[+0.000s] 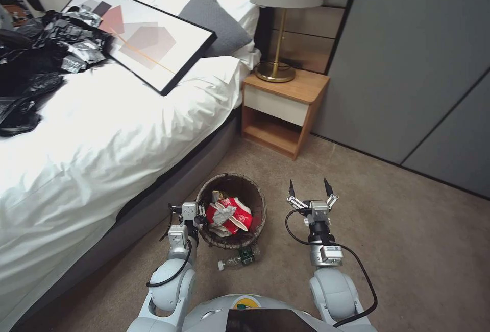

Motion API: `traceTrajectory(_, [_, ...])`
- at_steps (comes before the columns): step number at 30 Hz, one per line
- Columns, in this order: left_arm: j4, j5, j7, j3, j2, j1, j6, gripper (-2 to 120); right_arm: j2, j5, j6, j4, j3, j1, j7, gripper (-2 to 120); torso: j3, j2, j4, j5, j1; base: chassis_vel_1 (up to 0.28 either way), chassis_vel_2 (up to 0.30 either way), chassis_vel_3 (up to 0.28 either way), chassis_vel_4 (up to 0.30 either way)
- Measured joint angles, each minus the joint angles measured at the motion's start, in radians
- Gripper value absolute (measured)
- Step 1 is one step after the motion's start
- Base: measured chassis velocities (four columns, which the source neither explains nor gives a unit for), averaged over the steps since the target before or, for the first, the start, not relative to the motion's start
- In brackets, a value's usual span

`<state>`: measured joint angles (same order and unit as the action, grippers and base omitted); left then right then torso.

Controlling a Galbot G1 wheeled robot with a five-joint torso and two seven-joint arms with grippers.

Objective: Pick up the trash bin, then pick up the garbage from the floor and place it into the trash bin.

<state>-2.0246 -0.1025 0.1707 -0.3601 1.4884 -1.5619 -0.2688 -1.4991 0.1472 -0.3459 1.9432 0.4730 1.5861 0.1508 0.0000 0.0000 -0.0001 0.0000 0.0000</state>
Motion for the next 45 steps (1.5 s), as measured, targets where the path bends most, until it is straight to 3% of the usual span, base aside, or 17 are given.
traceTrajectory(36, [-0.001, 0.002, 0.0, 0.003, -0.002, -0.003, 0.003, 5, 0.007, 0.003, 0.005, 0.003, 0.0, -0.013, -0.002, 100, 0.0, 0.0, 0.0001, 0.0, 0.0, 0.077, 0.079, 0.077, 0.077])
traceTrajectory(45, [-0.001, 0.002, 0.0, 0.006, -0.002, -0.003, 0.004, 5, 0.027, 0.003, 0.019, 0.001, 0.024, -0.016, -0.049, 100, 0.0, 0.0, -0.0001, 0.0001, 0.0, 0.0, 0.0, 0.0, 0.0])
